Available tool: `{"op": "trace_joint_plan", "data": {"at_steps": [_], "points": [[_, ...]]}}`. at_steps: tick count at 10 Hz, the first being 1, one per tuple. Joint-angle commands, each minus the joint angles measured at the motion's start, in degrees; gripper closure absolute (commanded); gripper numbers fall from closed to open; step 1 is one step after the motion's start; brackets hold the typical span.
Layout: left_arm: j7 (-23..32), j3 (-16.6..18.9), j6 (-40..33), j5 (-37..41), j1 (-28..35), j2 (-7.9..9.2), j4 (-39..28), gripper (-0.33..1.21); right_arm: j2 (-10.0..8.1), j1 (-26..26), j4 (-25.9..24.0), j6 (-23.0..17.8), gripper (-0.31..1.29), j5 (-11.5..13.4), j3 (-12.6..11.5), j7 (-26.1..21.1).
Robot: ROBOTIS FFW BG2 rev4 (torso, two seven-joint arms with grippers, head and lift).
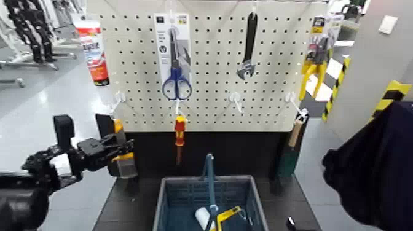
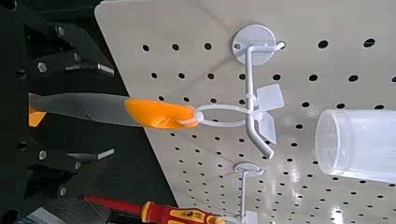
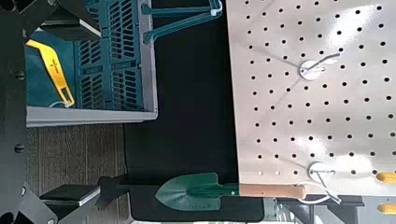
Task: Put the yellow paint brush into the crate.
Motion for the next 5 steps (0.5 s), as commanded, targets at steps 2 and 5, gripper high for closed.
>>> {"op": "trace_joint_plan", "data": {"at_steps": [2, 5], "points": [[0.61, 0.54, 0.08, 0.16, 0.86, -0.31, -1.44, 1.19, 0.0, 0.04, 0.06, 0.08, 0.14, -0.11, -0.04, -0.01], [0.7, 0.98, 0.52, -0.1, 1.48, -0.4, -2.58, 1.19, 0.0, 0.04, -0.02, 0.34, 0.14, -0.11, -0.04, -0.01]]}}
